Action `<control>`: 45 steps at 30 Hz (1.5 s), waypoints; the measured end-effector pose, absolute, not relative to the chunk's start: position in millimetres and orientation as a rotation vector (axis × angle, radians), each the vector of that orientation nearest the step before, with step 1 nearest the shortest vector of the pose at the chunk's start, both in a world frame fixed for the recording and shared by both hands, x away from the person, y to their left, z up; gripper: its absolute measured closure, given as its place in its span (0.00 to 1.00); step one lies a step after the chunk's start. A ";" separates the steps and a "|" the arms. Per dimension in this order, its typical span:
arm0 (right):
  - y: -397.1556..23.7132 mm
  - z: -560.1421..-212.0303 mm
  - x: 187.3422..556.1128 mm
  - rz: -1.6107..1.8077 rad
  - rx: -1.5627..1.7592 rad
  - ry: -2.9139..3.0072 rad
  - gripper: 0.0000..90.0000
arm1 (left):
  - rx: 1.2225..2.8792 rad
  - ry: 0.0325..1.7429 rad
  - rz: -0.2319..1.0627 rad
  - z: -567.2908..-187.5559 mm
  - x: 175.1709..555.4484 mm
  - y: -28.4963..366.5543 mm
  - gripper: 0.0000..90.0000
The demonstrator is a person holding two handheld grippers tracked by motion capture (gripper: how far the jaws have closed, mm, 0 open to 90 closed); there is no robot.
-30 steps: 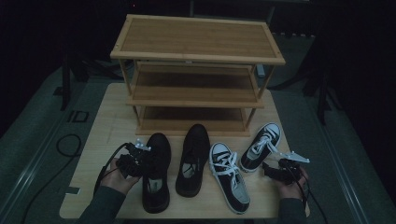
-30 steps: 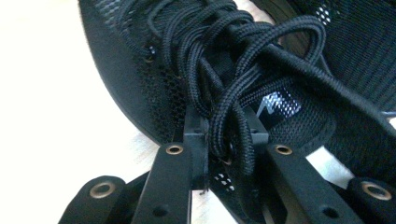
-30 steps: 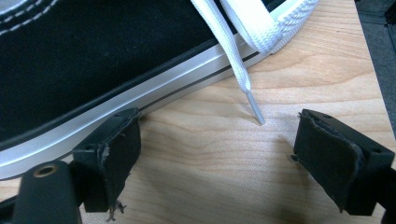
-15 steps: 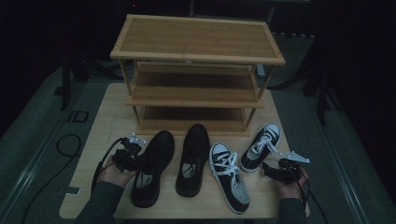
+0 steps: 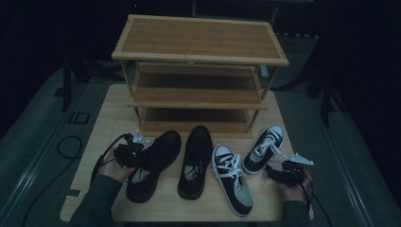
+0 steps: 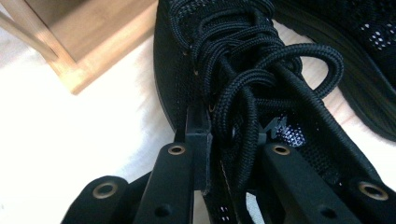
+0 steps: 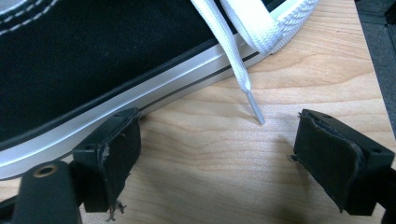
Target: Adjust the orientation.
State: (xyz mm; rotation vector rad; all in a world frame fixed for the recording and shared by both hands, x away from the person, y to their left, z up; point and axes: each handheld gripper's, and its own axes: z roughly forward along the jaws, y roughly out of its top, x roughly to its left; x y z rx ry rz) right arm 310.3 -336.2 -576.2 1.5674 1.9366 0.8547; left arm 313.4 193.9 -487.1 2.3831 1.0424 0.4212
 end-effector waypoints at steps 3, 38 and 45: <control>-336.2 -576.2 310.3 0.855 1.567 1.937 0.16 | 2.389 1.025 0.434 -486.7 317.0 196.3 0.89; -336.1 -576.2 310.2 0.854 1.567 1.936 0.16 | 2.266 1.085 0.295 -484.1 339.1 228.7 0.57; -336.1 -576.2 310.2 0.854 1.567 1.937 0.16 | 2.229 1.109 0.265 -480.3 335.6 233.7 0.57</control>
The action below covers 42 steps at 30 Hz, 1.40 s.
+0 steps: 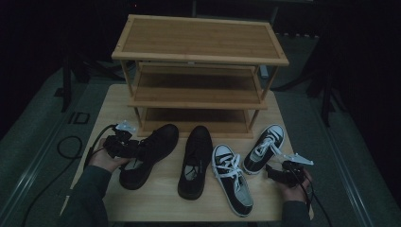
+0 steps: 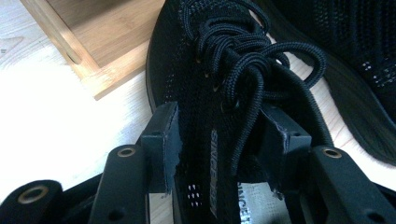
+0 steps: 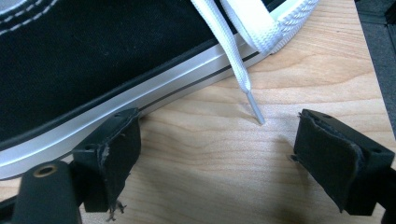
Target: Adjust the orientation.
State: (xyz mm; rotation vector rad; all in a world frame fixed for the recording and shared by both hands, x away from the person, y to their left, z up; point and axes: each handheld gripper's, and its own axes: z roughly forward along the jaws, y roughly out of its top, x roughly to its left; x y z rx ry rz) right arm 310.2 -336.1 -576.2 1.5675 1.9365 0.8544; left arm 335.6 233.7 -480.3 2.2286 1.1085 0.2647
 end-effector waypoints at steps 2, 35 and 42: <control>-336.1 -576.2 310.3 0.854 1.567 1.936 0.16 | 2.220 1.099 0.264 -477.2 333.7 234.5 0.57; -336.1 -576.3 310.3 0.855 1.568 1.936 0.16 | 2.161 1.040 0.276 -433.3 314.1 210.3 0.58; -336.1 -576.3 310.3 0.855 1.568 1.936 0.16 | 2.153 1.028 0.252 -429.4 313.8 204.7 0.58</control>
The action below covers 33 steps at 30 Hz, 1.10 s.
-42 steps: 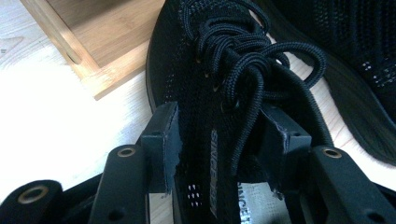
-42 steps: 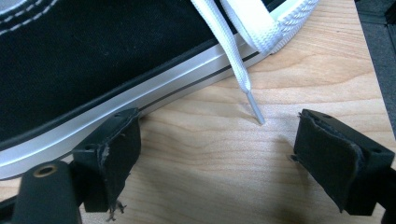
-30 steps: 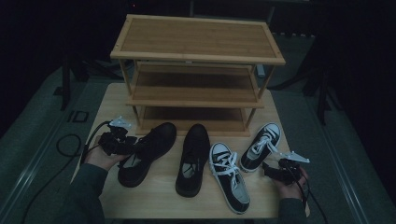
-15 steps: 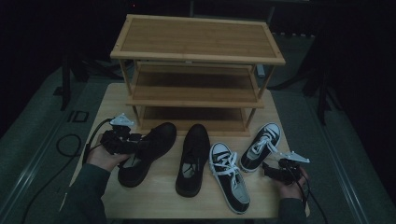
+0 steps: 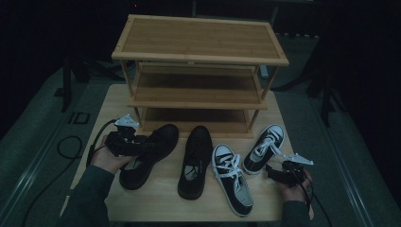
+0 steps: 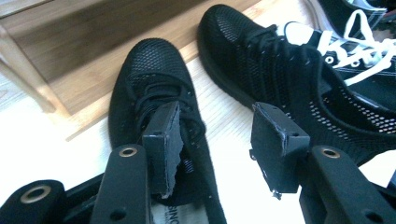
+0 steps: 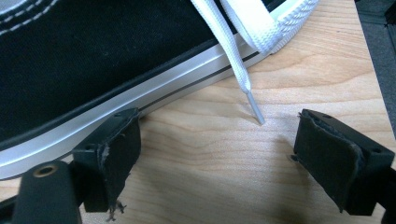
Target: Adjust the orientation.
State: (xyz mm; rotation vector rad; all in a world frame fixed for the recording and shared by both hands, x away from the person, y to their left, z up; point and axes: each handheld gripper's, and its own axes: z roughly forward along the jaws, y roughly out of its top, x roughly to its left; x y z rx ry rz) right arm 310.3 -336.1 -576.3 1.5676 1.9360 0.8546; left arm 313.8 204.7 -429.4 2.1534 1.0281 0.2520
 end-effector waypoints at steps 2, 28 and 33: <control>-336.1 -576.3 310.3 0.855 1.567 1.936 0.16 | 2.155 1.016 0.249 -427.9 313.0 200.9 0.58; -336.1 -576.2 310.3 0.855 1.568 1.936 0.16 | 2.235 0.936 0.240 -428.8 306.8 164.8 0.60; -336.1 -576.2 310.3 0.855 1.568 1.936 0.16 | 2.235 0.924 0.248 -430.1 305.7 155.9 0.59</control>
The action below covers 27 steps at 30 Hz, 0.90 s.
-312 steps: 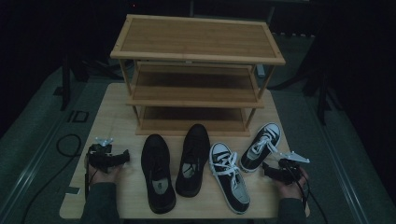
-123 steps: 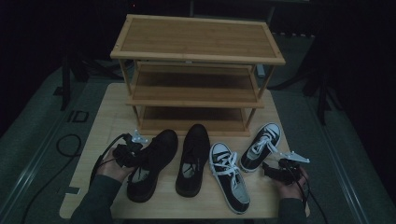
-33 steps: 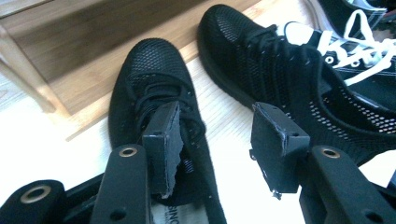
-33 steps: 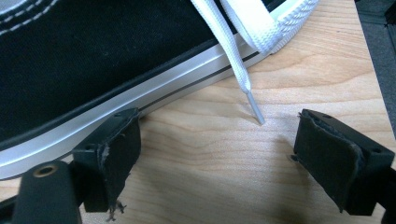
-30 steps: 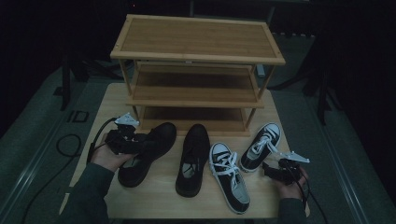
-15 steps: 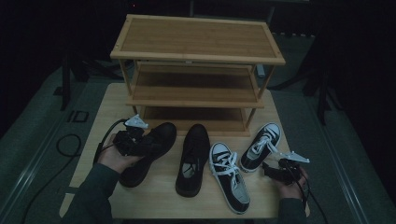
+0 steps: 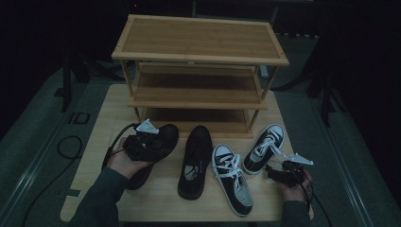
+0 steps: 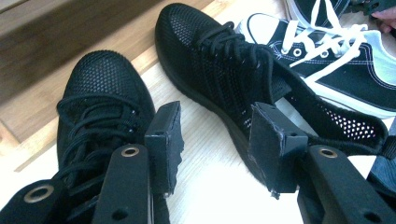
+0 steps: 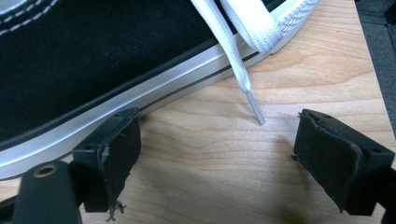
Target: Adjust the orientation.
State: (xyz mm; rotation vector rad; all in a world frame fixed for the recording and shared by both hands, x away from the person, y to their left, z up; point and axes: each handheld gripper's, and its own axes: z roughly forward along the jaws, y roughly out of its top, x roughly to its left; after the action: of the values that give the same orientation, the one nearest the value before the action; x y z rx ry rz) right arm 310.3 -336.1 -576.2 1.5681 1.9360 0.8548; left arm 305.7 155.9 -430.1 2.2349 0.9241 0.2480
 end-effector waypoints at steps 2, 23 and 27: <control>-336.1 -576.2 310.3 0.855 1.568 1.936 0.16 | 2.235 0.921 0.246 -431.7 305.7 152.6 0.59; -336.1 -576.2 310.3 0.855 1.568 1.936 0.16 | 2.270 0.868 0.193 -442.2 308.0 119.2 0.58; -336.1 -576.2 310.3 0.855 1.568 1.936 0.16 | 2.276 0.851 0.180 -444.1 309.2 112.2 0.58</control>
State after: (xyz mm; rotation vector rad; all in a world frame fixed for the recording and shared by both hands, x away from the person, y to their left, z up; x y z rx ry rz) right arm 310.3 -336.1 -576.2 1.5684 1.9360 0.8548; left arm 309.2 112.2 -444.1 2.2764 0.8508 0.1796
